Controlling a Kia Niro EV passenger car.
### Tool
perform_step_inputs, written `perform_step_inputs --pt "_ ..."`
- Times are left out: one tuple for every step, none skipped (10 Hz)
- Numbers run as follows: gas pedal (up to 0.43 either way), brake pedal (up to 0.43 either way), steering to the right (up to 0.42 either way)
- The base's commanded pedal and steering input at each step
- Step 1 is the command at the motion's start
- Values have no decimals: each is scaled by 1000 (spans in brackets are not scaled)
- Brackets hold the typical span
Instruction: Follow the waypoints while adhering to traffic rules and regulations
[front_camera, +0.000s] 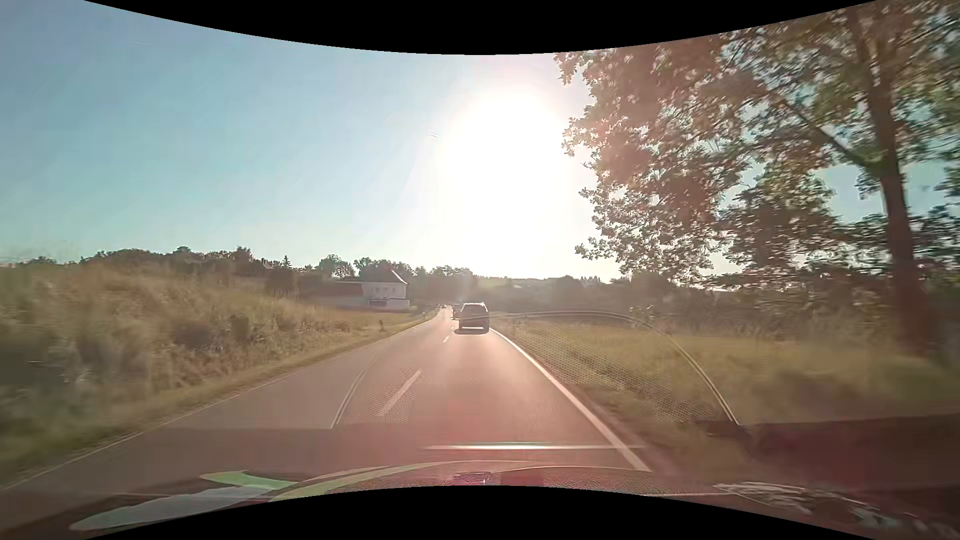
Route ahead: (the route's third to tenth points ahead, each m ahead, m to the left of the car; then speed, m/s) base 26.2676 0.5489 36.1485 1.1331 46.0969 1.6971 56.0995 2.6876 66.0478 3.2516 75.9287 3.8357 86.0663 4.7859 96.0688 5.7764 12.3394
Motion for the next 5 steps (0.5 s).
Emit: perform_step_inputs --pt "0 67 -10" --pt "0 79 -10" --pt "0 85 -10" --pt "0 91 -9" --pt "0 98 -10"
